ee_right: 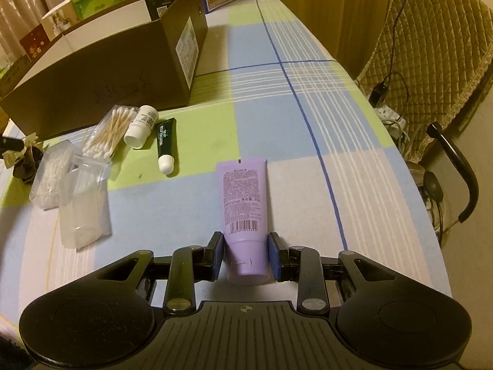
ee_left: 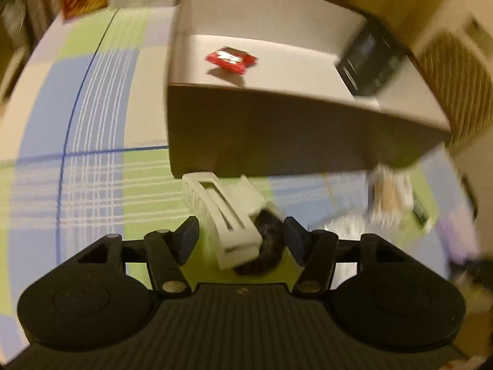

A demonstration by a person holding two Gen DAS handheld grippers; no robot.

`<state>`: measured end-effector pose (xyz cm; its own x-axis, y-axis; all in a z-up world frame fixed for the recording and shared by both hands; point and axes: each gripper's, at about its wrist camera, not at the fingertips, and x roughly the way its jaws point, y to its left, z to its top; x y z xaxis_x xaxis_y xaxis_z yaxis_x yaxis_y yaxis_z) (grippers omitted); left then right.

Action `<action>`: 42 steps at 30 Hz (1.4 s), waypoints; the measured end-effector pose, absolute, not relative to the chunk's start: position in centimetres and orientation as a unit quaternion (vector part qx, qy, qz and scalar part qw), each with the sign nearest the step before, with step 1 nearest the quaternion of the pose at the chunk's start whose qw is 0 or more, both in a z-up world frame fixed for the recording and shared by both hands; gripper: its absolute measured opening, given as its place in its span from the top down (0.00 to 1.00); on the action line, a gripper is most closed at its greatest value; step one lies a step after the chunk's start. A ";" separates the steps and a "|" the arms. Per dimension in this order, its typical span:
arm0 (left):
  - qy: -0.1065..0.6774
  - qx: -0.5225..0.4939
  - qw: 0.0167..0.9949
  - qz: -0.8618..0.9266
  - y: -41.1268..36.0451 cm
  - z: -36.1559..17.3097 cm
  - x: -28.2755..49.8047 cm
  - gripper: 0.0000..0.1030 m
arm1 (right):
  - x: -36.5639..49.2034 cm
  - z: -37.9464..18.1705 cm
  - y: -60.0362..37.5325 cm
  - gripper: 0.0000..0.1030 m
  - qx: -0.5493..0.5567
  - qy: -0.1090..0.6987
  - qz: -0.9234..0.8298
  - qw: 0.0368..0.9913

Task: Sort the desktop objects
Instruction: 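Grasp the white hair clip with the left tool while the right tool holds the purple tube, then carry the white hair clip and purple tube over the brown box with both tools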

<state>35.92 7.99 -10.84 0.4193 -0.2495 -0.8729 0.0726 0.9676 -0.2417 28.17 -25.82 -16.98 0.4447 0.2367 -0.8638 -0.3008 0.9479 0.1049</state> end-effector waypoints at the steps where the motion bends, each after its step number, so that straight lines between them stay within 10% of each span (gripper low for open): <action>1: 0.531 -0.108 0.836 -0.090 8.5 -10.9 36.3 0.46 | 28.2 -17.0 -25.9 0.74 -0.031 0.502 0.156 0.850; 42: 0.539 -0.145 0.829 -0.024 14.5 -12.1 34.0 0.64 | 27.1 -17.1 -25.0 0.66 -0.045 0.498 0.145 0.854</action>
<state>33.98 14.52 -12.14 0.4175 -0.1968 -0.8871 -0.1169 0.9565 -0.2672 27.06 -25.02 -17.08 0.4622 0.2018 -0.8635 -0.2922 0.9540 0.0665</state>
